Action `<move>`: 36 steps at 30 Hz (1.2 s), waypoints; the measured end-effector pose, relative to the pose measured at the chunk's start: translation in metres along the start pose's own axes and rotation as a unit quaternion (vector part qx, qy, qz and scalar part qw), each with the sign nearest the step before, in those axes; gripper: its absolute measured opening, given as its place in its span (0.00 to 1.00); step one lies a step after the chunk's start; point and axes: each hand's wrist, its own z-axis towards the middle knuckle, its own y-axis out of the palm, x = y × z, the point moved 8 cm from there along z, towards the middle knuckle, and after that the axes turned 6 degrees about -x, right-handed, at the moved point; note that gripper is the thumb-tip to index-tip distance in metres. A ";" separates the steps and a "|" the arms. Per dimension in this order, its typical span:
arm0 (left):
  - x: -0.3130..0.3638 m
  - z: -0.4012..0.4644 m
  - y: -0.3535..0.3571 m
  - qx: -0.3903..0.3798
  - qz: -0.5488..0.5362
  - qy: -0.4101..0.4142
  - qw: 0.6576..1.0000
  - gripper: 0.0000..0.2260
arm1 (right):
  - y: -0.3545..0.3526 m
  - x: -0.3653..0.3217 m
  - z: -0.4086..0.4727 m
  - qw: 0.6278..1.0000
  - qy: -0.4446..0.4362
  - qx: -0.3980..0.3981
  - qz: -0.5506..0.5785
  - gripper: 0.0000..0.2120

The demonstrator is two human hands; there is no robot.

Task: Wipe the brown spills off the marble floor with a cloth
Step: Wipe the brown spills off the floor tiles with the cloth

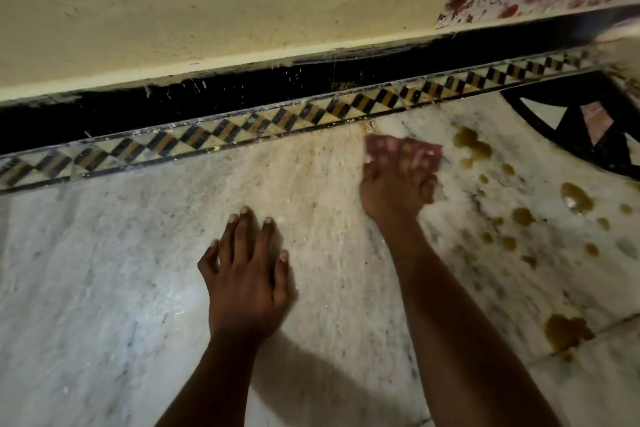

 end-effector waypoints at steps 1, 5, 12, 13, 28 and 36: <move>0.000 0.000 0.000 -0.003 -0.001 0.000 1.000 0.28 | 0.007 -0.017 -0.007 0.999 -0.043 -0.003 -0.015 0.28; 0.001 0.000 0.000 -0.013 0.000 0.002 1.000 0.29 | 0.036 -0.012 -0.121 0.959 -0.248 -0.024 -0.135 0.26; 0.000 0.000 -0.001 -0.006 0.006 0.004 1.000 0.28 | -0.006 0.085 -0.089 0.996 -0.008 0.076 -0.040 0.26; 0.001 0.000 -0.001 -0.007 0.006 0.003 1.000 0.28 | -0.007 0.072 -0.069 0.997 0.017 0.078 -0.011 0.26; 0.003 -0.001 -0.006 0.002 -0.006 0.011 1.000 0.28 | -0.010 0.087 -0.089 0.995 -0.054 0.065 -0.056 0.25; 0.004 -0.002 -0.007 -0.007 -0.018 0.010 1.000 0.29 | -0.012 0.012 -0.103 0.850 -0.171 -0.111 0.486 0.21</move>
